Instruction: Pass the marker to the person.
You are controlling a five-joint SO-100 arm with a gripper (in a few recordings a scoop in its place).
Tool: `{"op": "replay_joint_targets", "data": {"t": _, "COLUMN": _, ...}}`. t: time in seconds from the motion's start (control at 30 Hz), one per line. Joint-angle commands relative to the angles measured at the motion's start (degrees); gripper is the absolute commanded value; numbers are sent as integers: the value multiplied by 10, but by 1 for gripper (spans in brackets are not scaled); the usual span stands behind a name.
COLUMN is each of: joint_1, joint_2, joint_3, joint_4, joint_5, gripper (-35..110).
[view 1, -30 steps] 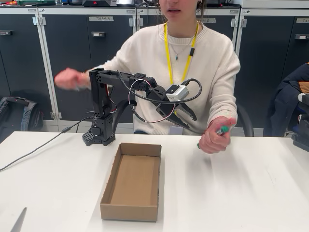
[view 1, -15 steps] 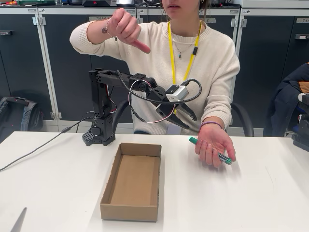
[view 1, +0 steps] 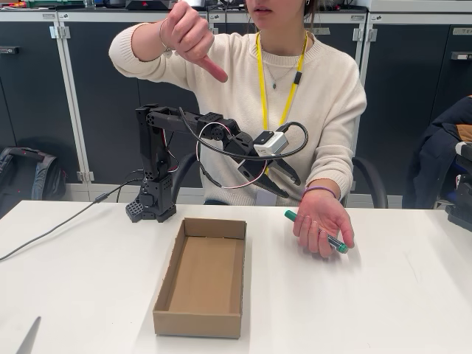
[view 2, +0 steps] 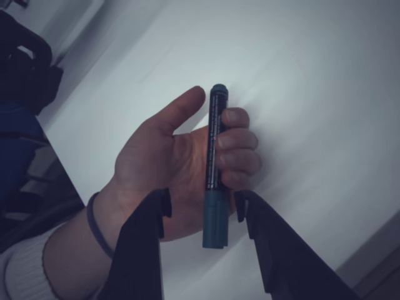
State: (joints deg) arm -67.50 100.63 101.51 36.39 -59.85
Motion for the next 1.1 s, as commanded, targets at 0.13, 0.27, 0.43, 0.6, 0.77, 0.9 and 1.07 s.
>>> {"op": "replay_joint_targets", "data": {"t": 0.13, "joint_1": 5, "joint_2": 33, "joint_3": -6, "joint_4": -11, "joint_5": -4, "gripper": 22}}
{"op": "replay_joint_targets", "data": {"t": 0.27, "joint_1": 5, "joint_2": 32, "joint_3": -6, "joint_4": -14, "joint_5": -4, "gripper": 23}}
{"op": "replay_joint_targets", "data": {"t": 0.43, "joint_1": 6, "joint_2": 31, "joint_3": -1, "joint_4": -20, "joint_5": -4, "gripper": 23}}
{"op": "replay_joint_targets", "data": {"t": 0.6, "joint_1": 4, "joint_2": 31, "joint_3": -1, "joint_4": -15, "joint_5": -4, "gripper": 23}}
{"op": "replay_joint_targets", "data": {"t": 0.77, "joint_1": 4, "joint_2": 33, "joint_3": 5, "joint_4": -20, "joint_5": -4, "gripper": 23}}
{"op": "replay_joint_targets", "data": {"t": 0.9, "joint_1": 4, "joint_2": 33, "joint_3": -4, "joint_4": -7, "joint_5": -3, "gripper": 23}}
{"op": "replay_joint_targets", "data": {"t": 1.07, "joint_1": 6, "joint_2": 26, "joint_3": -9, "joint_4": -8, "joint_5": -11, "gripper": 22}}
